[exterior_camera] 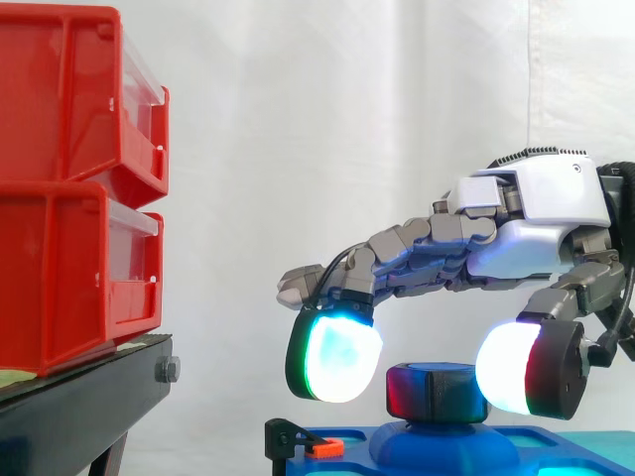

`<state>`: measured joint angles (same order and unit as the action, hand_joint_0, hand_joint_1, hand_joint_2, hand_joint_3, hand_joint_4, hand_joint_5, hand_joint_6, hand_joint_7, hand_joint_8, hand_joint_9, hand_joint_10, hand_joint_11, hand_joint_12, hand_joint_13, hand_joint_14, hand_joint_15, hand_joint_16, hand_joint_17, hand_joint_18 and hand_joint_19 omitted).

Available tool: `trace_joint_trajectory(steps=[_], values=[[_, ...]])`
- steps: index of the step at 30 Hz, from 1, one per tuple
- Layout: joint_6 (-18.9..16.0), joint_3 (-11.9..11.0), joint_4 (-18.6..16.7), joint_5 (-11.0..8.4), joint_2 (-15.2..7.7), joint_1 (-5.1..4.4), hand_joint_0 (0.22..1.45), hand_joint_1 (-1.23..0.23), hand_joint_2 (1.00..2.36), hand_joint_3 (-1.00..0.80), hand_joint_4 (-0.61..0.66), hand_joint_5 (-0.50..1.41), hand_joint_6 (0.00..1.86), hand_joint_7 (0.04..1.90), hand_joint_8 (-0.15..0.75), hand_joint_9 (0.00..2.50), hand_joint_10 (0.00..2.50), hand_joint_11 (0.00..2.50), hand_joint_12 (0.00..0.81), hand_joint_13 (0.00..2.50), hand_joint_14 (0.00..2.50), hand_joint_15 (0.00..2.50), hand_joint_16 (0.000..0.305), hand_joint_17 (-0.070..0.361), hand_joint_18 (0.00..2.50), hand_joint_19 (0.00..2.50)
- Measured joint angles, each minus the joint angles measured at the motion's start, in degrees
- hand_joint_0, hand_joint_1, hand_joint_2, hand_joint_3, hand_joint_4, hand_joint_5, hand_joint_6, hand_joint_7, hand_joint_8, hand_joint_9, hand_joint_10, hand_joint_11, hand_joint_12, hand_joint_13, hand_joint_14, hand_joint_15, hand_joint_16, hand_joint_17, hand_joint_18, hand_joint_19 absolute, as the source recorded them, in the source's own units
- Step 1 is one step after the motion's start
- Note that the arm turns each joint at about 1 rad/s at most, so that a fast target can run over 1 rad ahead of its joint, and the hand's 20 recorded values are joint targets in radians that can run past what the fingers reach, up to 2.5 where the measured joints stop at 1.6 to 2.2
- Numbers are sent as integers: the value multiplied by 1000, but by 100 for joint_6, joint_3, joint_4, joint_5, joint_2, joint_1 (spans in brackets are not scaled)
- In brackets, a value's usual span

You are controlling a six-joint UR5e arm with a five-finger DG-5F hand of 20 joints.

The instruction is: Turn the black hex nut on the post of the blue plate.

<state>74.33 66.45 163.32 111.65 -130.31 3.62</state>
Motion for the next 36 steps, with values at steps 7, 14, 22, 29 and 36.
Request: trace_joint_trajectory(steps=[7, 14, 22, 29, 36], values=[[2, 43, 11, 5, -3, 9, 478, -600, 1000, -500, 220, -220, 504, 876, 233, 112, 0, 0, 351, 0, 0, 0, 50, 113, 0, 361], [3, 43, 37, 6, -4, 30, 415, -622, 1000, -500, 255, -212, 504, 898, 256, 132, 0, 0, 376, 0, 0, 0, 56, 125, 0, 355], [5, 45, 27, 37, -4, 77, 395, -494, 1000, -500, 288, -204, 504, 918, 269, 161, 0, 0, 389, 0, 0, 0, 58, 130, 0, 358], [21, 48, 36, 58, -3, 131, 412, -373, 1000, -500, 285, -201, 504, 923, 271, 182, 0, 0, 383, 0, 0, 0, 57, 127, 0, 367], [28, 49, 21, 93, -4, 171, 419, -338, 1000, -500, 288, -200, 504, 923, 272, 192, 0, 0, 380, 0, 0, 0, 56, 125, 3, 368]])
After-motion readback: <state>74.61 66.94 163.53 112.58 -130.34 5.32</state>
